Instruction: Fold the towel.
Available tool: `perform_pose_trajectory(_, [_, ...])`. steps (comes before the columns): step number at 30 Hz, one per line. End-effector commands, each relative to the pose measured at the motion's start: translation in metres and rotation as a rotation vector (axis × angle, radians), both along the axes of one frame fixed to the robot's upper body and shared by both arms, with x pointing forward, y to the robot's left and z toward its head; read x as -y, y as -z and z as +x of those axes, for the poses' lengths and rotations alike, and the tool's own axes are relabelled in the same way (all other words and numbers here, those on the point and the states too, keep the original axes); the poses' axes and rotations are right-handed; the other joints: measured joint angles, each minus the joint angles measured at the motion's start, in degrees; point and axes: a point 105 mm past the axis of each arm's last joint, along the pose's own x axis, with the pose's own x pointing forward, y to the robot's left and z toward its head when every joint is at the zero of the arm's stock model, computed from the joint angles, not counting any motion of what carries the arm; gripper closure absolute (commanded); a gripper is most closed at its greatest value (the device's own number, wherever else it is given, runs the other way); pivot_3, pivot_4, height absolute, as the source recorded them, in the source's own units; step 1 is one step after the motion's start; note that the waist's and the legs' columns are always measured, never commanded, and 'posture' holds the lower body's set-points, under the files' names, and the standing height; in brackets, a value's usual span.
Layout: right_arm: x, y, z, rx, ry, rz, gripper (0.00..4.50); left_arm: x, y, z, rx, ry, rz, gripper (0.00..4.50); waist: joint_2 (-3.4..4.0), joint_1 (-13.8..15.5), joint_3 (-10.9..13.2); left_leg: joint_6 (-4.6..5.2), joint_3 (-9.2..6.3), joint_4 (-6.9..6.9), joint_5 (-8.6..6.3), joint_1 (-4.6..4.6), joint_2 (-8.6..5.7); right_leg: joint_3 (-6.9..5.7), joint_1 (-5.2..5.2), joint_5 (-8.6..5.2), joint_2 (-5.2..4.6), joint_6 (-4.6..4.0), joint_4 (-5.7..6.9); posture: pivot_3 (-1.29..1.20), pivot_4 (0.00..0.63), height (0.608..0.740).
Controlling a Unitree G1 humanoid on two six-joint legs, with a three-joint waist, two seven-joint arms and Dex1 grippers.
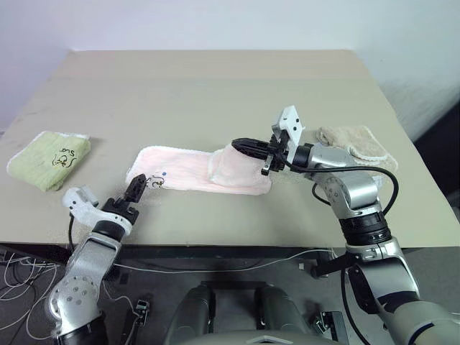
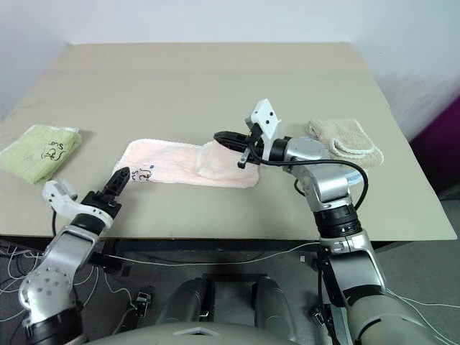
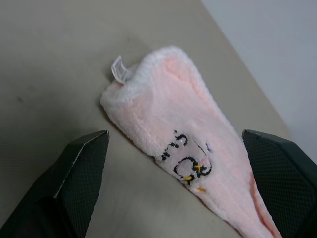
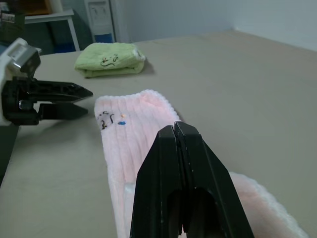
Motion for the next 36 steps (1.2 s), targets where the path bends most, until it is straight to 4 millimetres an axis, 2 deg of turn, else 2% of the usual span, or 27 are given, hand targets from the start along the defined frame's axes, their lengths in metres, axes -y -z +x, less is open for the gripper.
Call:
perform_pose_trajectory(1, [0.001,-0.025,-0.005,0.083,-0.002,0.038,4.47,0.001,-0.003,0.012,-0.021,0.017,-0.047,0.0,0.0,0.14,0.0,0.0,0.0,0.0,0.0,0.0,-0.01,0.0,0.0,0.0,0.0,0.0,0.0,0.0,0.15,0.74])
perform_pose_trajectory(10, [0.007,-0.027,-0.008,0.09,0.04,0.049,4.47,0.007,-0.005,0.046,-0.059,0.041,-0.165,0.0,0.0,0.41,-0.01,-0.05,-0.15,0.03,0.03,0.0,-0.12,-0.12,0.07,0.0,-0.02,0.0,0.01,0.0,0.15,0.74])
perform_pose_trajectory(11, [0.007,-0.027,-0.009,0.092,0.043,0.051,4.49,0.008,-0.004,0.047,-0.061,0.044,-0.17,0.18,0.0,0.4,-0.01,-0.05,-0.16,0.03,0.04,0.0,-0.12,-0.13,0.08,0.0,-0.02,0.0,0.01,0.0,0.15,0.74])
perform_pose_trajectory(13, [0.008,-0.027,-0.01,0.094,0.05,0.052,4.5,0.01,-0.004,0.048,-0.062,0.047,-0.175,0.61,0.0,0.38,-0.01,-0.05,-0.16,0.03,0.04,0.0,-0.14,-0.13,0.09,0.0,-0.02,0.0,0.0,0.0,0.15,0.74])
perform_pose_trajectory(24, [0.014,-0.023,-0.014,0.086,0.083,0.043,4.5,0.0,-0.01,0.051,0.007,0.002,-0.225,4.42,-0.01,0.09,0.0,-0.07,-0.17,0.01,0.04,-0.01,-0.11,-0.12,0.05,0.0,-0.03,0.0,0.0,0.0,0.15,0.74])
perform_pose_trajectory(30, [0.015,-0.02,-0.014,0.076,0.092,0.04,4.5,-0.018,-0.023,0.05,0.082,-0.048,-0.198,4.46,-0.01,0.08,0.0,-0.07,-0.17,0.01,0.04,-0.01,-0.11,-0.12,0.06,0.0,-0.03,0.0,-0.01,0.0,0.15,0.74])
perform_pose_trajectory(36, [0.017,-0.018,-0.013,0.072,0.107,0.042,4.5,-0.056,-0.057,0.045,0.206,-0.116,-0.091,4.46,-0.02,-0.07,0.01,-0.07,-0.17,-0.02,0.05,-0.01,-0.09,-0.12,0.03,0.0,-0.02,0.0,-0.01,0.0,0.15,0.74])
